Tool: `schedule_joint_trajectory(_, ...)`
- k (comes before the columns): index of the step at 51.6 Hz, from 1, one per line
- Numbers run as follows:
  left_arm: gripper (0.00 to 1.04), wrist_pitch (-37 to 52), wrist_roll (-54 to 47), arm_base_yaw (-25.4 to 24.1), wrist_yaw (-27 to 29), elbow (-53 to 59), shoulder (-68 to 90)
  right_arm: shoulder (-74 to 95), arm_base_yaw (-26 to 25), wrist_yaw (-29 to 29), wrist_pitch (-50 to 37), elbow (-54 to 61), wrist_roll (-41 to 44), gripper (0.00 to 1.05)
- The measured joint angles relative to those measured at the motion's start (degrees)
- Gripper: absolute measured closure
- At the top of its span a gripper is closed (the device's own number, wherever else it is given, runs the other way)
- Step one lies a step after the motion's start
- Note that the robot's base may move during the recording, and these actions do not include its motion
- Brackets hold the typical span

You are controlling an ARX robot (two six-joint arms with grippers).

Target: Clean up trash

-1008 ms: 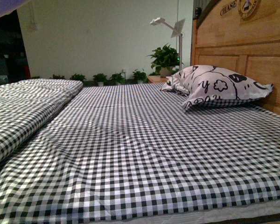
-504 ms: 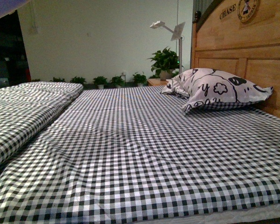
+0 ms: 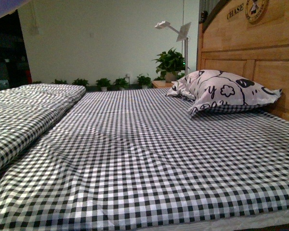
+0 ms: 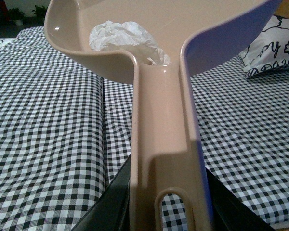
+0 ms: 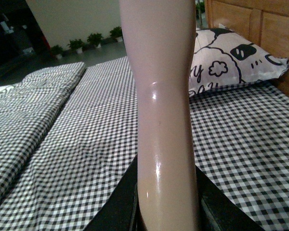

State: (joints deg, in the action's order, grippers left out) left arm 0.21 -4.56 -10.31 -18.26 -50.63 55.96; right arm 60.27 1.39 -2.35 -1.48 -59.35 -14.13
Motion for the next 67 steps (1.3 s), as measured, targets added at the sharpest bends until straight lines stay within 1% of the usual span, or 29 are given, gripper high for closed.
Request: schedule_joint_trajectory(67, 0.78, 0.0, 0.0, 0.0, 0.0, 0.0, 0.0, 0.0, 0.0, 0.0, 0.0, 0.0, 0.0, 0.85)
